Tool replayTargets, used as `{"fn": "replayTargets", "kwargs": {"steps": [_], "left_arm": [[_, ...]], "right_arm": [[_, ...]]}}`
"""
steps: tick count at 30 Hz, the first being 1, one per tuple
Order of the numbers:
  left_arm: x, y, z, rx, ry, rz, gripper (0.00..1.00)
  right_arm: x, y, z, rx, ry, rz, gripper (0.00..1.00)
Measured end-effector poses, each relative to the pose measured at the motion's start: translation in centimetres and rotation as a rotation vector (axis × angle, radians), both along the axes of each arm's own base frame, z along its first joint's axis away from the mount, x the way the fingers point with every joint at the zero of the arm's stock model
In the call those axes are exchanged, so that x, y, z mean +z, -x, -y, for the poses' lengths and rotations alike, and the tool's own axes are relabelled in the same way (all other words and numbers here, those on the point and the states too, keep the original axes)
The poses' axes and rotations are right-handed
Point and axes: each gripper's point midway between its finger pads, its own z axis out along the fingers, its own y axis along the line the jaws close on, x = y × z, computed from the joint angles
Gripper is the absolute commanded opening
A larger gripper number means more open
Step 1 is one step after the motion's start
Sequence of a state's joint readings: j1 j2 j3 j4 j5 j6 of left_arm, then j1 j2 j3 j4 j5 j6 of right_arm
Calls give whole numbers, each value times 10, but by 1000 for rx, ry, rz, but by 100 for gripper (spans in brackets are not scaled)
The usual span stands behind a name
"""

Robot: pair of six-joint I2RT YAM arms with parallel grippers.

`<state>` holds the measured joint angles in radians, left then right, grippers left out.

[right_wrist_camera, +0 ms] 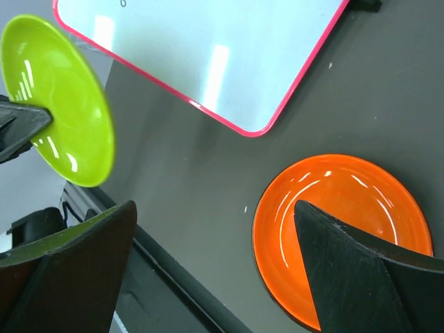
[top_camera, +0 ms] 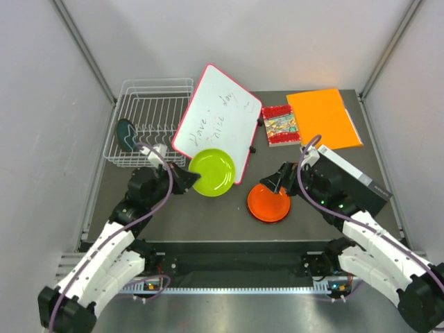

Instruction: Unload the plates from the dish rack

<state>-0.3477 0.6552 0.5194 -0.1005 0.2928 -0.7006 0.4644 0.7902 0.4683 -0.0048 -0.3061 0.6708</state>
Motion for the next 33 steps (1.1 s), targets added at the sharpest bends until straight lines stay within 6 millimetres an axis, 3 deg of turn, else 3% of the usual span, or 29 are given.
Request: {"fn": "replayTargets", "kwargs": {"steps": [7,13,19,22,23,25,26,27,31,32,33], "left_arm": [[-26,2,46,-73,-87,-16,0],[-31,1,65,-83,-111,8,0],[-40,2,81,-104,-130,7,0],[-40,3,86,-119,-124,14,0],[-38,4,88,-123,-119,19,0],[-34,3,91,-128,-107,34,0],[-32,2,91,-122,-104,40,0],[-30,2,91,-122,-99,45,0],[-32,0,88,-105,-101,32,3],[-32,0,88,-106,-99,31,12],[-32,1,88,-108,-97,31,29]], "right_arm": [[-2,-6,-14,6,3,17,94],[0,-11,-32,36,-44,14,91],[-4,-14,-49,76,-122,-10,79],[-7,-12,-59,107,-143,-27,63],[-8,-11,-62,118,-149,-31,47],[-9,-11,-67,135,-160,-37,28],[-13,-13,-67,127,-158,-42,5],[-16,-14,-66,118,-162,-48,0],[-25,-12,-63,112,-184,-58,0],[-25,-12,-63,111,-190,-55,0],[-24,-11,-62,110,-192,-50,0]]}}
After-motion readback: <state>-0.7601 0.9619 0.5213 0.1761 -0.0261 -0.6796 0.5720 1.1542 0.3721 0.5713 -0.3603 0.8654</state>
